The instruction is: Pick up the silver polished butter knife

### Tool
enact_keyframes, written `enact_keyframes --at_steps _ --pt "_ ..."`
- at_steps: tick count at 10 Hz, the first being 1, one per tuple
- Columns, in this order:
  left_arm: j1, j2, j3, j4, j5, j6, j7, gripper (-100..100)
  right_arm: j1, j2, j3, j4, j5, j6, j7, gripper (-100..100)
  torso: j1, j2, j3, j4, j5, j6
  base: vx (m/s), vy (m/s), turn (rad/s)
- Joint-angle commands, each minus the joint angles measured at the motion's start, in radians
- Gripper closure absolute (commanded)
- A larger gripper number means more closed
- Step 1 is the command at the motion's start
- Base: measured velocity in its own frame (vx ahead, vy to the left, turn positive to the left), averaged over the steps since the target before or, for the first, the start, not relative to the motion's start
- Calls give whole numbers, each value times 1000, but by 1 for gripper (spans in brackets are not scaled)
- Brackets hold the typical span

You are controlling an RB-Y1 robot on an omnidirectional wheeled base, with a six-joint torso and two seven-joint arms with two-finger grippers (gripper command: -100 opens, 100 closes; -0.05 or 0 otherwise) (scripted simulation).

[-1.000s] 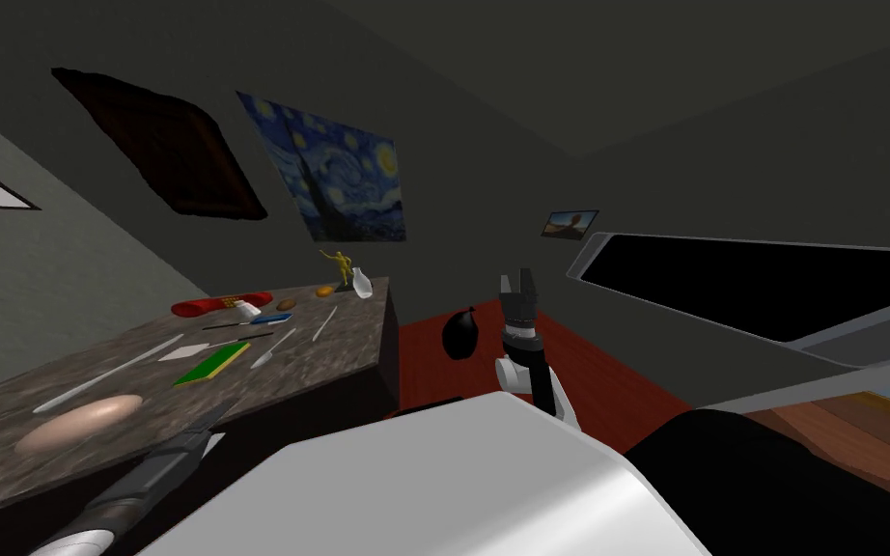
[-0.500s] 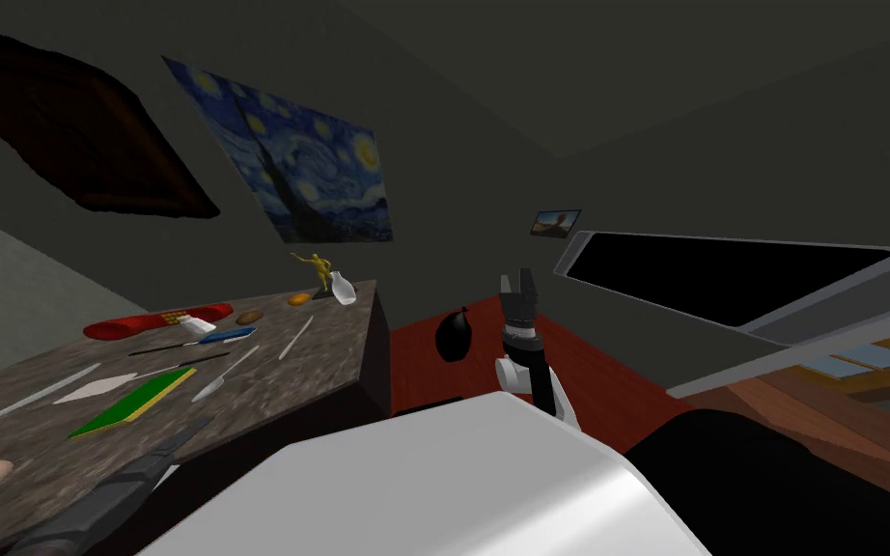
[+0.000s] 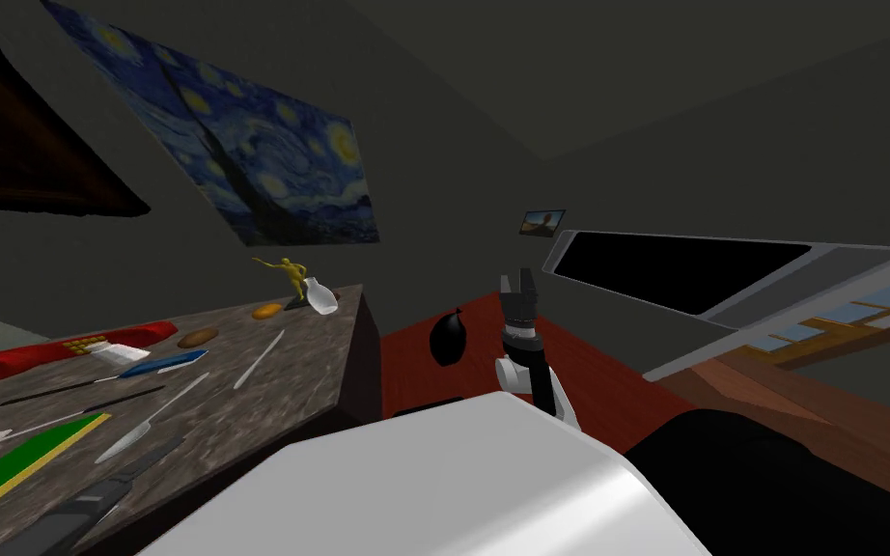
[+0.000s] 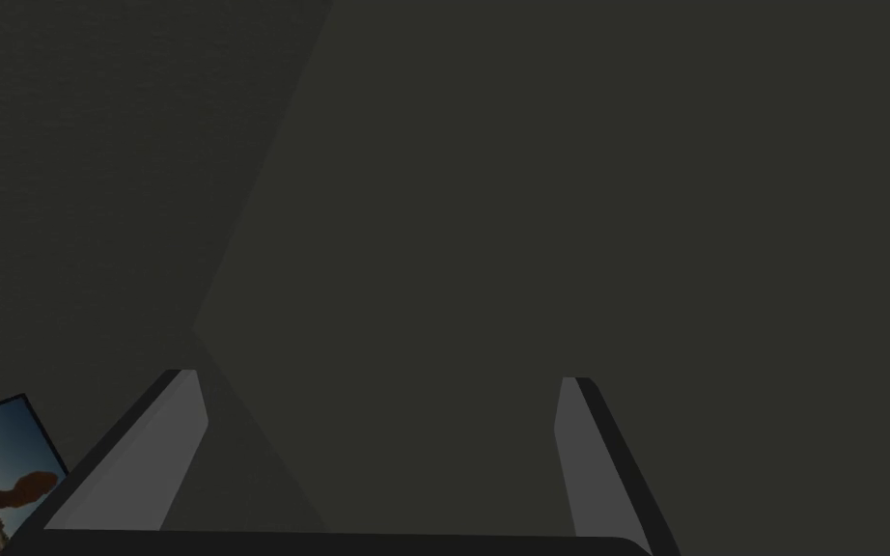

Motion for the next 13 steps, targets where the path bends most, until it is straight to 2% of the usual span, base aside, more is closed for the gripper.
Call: enact_keyframes --at_steps 1,2,3,5,6,10,12,13 --pt "6 33 -7 15 0 7 -5 -100 0 0 0 0 0 0 0 0 0 0 0 0 0 0 75 -17 -95" --pt "26 72 -17 34 0 19 -13 -100 0 0 0 0 0 0 0 0 1 1 0 0 0 -1 106 -9 -160" --pt "26 82 -17 34 0 19 -13 -100 0 0 0 0 0 0 0 0 2 -1 -1 0 0 0 86 1 -88" --pt "61 155 -42 66 -3 44 -29 -100 0 0 0 0 0 0 0 0 2 -1 0 0 1 0 115 -2 -247" --pt "61 169 -42 66 -3 44 -29 -100 0 0 0 0 0 0 0 0 2 -3 -2 -1 1 0 95 16 -58" --pt "108 302 -105 111 -22 84 -60 -100 0 0 0 0 0 0 0 0 7 -5 -3 -1 2 0 134 72 -200" --pt "123 348 -136 124 -34 99 -73 -100 0 0 0 0 0 0 0 0 9 -6 -4 -1 2 0 161 122 -201" --pt "132 378 -160 132 -46 111 -84 -100 0 0 0 0 0 0 0 0 10 -6 -4 -1 2 0 128 177 -241"
